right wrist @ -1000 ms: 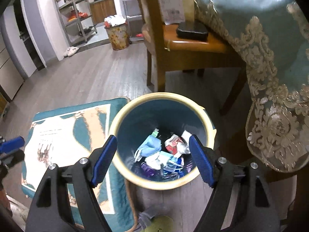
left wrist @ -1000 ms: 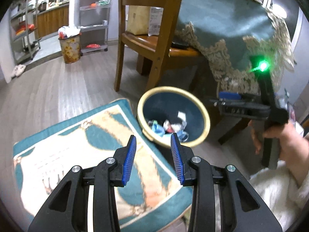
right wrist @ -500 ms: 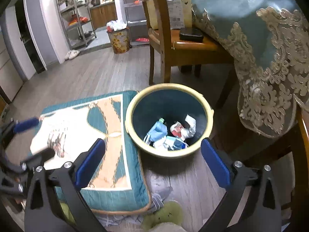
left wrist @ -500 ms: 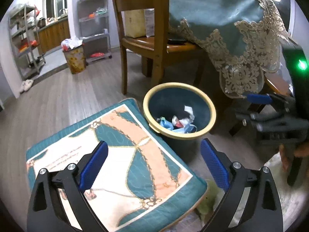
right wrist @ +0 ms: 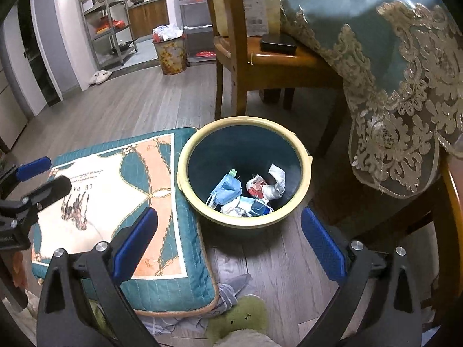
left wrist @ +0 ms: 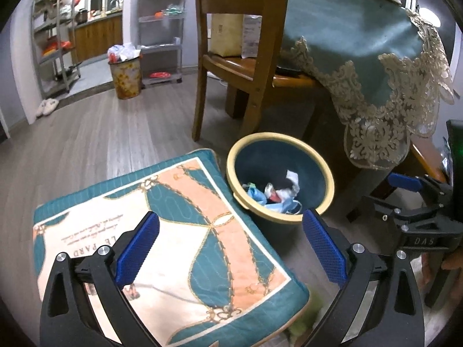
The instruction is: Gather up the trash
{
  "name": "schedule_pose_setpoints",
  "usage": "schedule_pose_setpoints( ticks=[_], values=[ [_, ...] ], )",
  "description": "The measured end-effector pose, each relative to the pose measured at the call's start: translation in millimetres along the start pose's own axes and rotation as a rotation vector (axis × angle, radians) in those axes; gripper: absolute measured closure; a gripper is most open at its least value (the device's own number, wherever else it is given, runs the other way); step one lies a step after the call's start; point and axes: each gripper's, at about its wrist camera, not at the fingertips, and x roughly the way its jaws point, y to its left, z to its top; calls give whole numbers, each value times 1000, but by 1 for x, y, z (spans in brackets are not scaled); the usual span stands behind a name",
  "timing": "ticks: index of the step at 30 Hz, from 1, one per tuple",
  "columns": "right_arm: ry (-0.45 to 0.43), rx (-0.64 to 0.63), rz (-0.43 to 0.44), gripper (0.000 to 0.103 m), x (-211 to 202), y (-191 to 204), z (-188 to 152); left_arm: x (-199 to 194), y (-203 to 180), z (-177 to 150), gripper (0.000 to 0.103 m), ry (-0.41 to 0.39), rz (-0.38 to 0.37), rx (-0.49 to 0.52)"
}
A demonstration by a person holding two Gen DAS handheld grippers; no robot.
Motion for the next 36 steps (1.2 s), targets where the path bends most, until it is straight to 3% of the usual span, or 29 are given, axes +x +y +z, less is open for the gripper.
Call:
schedule_pose_setpoints(
  ticks=[36],
  values=[
    [2, 41, 1, 6, 2, -7, -1, -2, -10, 1, 5, -24, 1, 42]
  ],
)
